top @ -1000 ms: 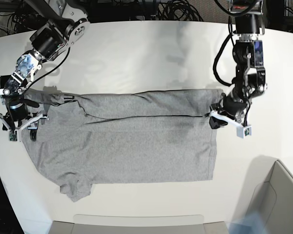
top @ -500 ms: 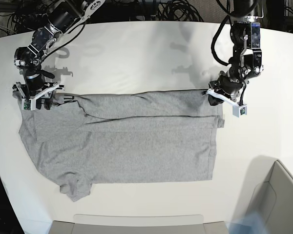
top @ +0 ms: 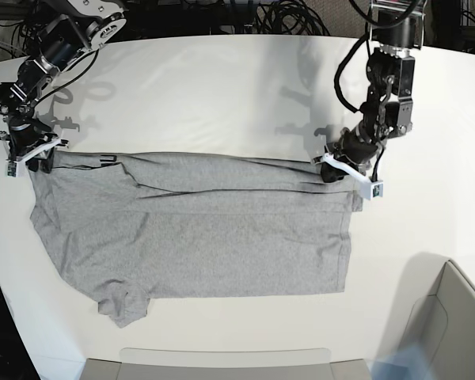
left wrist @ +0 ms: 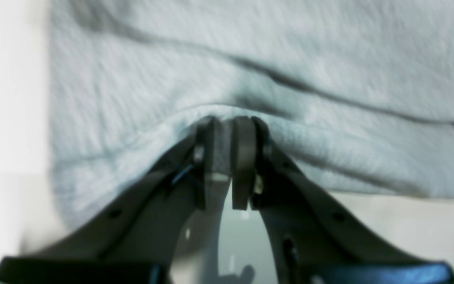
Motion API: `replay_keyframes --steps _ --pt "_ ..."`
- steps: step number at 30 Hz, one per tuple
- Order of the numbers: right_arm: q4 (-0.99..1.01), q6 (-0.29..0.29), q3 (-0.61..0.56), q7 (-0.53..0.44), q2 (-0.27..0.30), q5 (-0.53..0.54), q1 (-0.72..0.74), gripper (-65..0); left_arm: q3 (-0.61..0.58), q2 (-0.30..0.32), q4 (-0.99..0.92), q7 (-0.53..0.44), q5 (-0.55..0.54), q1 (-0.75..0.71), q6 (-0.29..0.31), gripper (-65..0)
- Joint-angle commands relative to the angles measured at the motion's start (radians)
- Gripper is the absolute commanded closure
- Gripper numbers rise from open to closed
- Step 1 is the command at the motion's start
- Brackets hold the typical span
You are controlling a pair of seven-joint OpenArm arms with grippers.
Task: Fold the T-shirt properly
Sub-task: 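Release the folded edge and regrasp the shirt with both grippers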
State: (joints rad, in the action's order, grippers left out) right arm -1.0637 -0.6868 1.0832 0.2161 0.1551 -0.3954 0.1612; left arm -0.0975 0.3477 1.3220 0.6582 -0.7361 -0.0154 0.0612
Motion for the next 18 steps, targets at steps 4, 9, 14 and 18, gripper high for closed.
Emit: replay_keyframes --steps 4,9,14,18 --pt "0.018 -0.011 0.007 0.019 0.059 -0.027 0.021 -18.7 0.005 0.052 -0.052 0.058 0.059 -0.008 -0.065 -9.9" --pt "-0.011 -0.011 0.007 0.019 0.057 -0.027 0.016 -18.7 0.005 0.049 -0.011 0.067 0.059 -0.061 -0.065 -9.9" --pt "-0.052 -0.011 0.008 0.019 0.053 -0.021 0.015 -18.7 0.005 0.050 0.063 0.067 0.057 -0.110 -0.067 -9.9" --pt "-0.197 -0.011 0.018 0.018 -0.010 0.002 0.004 -18.7 0.006 0.052 0.294 0.067 0.057 -0.189 -0.071 -9.9"
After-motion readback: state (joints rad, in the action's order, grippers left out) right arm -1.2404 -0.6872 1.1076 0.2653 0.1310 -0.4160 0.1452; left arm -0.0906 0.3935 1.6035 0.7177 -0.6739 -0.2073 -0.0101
